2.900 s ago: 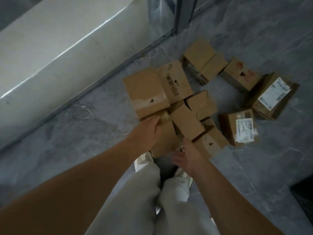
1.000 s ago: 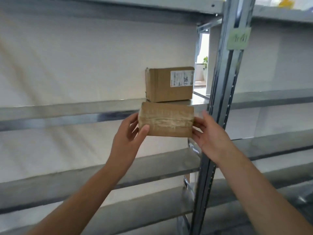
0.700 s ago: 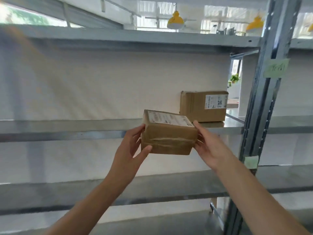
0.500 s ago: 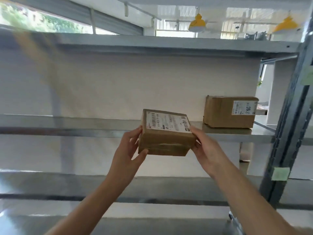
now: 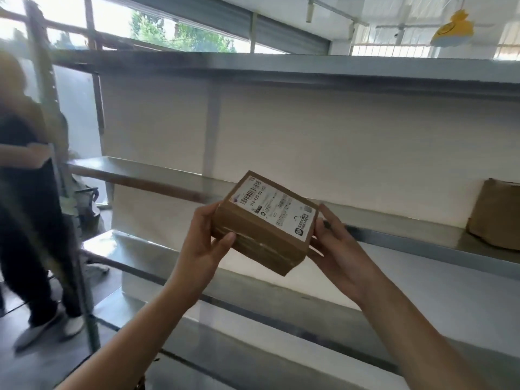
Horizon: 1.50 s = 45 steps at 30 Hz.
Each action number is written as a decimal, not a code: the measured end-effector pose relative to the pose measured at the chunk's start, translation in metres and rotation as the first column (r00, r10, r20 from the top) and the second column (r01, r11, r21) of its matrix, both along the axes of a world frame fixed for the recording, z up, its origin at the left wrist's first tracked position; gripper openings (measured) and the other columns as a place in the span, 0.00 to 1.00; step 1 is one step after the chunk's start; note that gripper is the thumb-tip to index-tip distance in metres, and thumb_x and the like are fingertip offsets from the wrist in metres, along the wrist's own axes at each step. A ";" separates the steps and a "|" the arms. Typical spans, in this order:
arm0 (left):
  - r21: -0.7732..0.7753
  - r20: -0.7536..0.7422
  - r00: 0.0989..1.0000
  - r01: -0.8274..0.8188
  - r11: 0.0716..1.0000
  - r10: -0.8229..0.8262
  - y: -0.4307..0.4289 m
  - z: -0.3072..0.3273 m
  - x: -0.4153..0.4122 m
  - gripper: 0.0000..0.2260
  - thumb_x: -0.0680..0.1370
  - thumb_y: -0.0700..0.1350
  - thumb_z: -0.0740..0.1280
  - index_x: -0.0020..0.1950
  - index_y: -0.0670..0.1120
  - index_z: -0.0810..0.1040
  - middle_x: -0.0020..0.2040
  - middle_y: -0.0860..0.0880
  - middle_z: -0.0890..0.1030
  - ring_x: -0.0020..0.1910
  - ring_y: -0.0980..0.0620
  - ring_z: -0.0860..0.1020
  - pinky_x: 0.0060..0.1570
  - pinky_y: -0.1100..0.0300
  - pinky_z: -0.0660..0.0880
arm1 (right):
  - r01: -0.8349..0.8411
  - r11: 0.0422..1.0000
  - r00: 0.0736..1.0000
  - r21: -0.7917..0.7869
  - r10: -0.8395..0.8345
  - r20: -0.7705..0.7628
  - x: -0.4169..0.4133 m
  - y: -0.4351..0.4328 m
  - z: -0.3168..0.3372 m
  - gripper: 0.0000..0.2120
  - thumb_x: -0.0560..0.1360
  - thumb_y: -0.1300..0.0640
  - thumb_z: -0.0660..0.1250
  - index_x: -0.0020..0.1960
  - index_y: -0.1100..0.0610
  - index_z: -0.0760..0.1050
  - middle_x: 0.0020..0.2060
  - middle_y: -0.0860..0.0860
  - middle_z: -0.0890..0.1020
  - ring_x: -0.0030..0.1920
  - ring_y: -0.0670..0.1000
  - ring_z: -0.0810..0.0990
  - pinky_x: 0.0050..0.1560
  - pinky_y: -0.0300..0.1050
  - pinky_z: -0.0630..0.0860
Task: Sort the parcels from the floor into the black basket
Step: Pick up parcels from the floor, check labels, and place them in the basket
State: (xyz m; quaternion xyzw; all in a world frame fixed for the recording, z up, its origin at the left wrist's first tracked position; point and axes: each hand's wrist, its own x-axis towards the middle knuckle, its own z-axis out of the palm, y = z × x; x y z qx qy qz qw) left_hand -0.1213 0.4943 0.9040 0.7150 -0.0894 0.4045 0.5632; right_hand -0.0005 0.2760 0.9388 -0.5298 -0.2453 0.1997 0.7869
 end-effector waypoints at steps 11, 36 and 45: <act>-0.108 -0.100 0.931 -0.360 0.927 0.350 0.111 -0.008 -0.036 0.23 0.79 0.48 0.68 0.72 0.61 0.68 0.69 0.54 0.70 0.70 0.52 0.70 0.66 0.47 0.71 | -0.336 0.939 0.942 -0.070 0.336 -0.004 0.001 0.134 -0.013 0.20 0.76 0.52 0.66 0.66 0.57 0.71 0.59 0.58 0.82 0.62 0.61 0.80 0.63 0.63 0.75; -0.332 -0.282 0.664 -0.745 0.579 0.692 0.200 -0.051 -0.079 0.23 0.79 0.56 0.62 0.74 0.61 0.68 0.65 0.58 0.79 0.65 0.57 0.77 0.66 0.49 0.73 | -0.703 0.696 0.676 -0.145 0.717 0.166 -0.017 0.365 -0.076 0.15 0.80 0.58 0.64 0.66 0.53 0.74 0.57 0.53 0.83 0.59 0.53 0.82 0.61 0.50 0.78; -0.375 -0.360 0.538 -0.831 0.410 0.762 0.221 -0.097 -0.143 0.24 0.79 0.52 0.62 0.76 0.58 0.65 0.65 0.60 0.79 0.65 0.60 0.76 0.68 0.52 0.72 | -0.784 0.562 0.557 -0.263 0.824 0.101 -0.074 0.429 -0.116 0.18 0.84 0.53 0.56 0.72 0.45 0.70 0.58 0.49 0.84 0.59 0.49 0.82 0.47 0.37 0.80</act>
